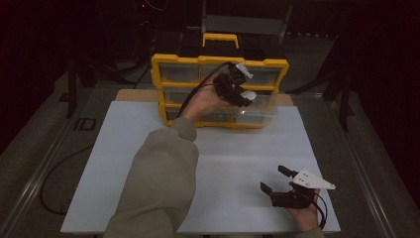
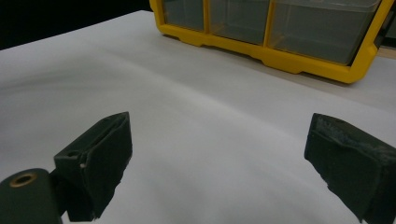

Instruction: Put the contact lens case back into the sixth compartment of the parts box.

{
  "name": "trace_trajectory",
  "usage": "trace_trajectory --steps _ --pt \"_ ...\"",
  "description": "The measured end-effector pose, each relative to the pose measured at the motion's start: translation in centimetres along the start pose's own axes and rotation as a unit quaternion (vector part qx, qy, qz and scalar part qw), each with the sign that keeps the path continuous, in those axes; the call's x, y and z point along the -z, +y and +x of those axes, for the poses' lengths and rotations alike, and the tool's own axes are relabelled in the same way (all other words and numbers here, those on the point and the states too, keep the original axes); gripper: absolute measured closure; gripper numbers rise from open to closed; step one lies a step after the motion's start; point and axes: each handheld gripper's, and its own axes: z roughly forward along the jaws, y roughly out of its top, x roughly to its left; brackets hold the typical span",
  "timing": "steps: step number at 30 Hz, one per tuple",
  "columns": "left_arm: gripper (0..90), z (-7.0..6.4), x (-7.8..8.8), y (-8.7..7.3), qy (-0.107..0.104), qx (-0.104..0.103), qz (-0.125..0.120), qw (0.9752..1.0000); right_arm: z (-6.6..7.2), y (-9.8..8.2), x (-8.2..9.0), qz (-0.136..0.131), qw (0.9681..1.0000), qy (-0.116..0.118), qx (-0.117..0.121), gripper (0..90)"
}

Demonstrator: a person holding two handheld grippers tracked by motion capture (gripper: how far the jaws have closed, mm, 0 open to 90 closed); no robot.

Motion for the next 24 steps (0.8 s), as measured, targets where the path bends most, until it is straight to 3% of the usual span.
trace_trajectory --steps 8,11,14,24 --pt "47.5 -0.2 -0.7 0.0 0.009 0.005 -0.001 1.0000 0.0 0.0 0.1 0.001 1.0000 0.000 0.000 7.6" --pt "33.7 -0.1 -0.1 -0.2 0.014 0.019 -0.015 0.9996 0.0 0.0 0.1 0.000 1.0000 -0.001 0.001 7.6" --pt "19.8 0.1 0.8 -0.6 0.031 0.027 -0.020 0.9989 0.0 0.0 0.1 0.001 1.0000 -0.001 0.001 7.6" --pt "3.8 0.9 4.0 -2.9 0.057 0.044 -0.034 0.9968 0.2 0.0 -0.1 0.004 1.0000 0.000 0.003 7.6"
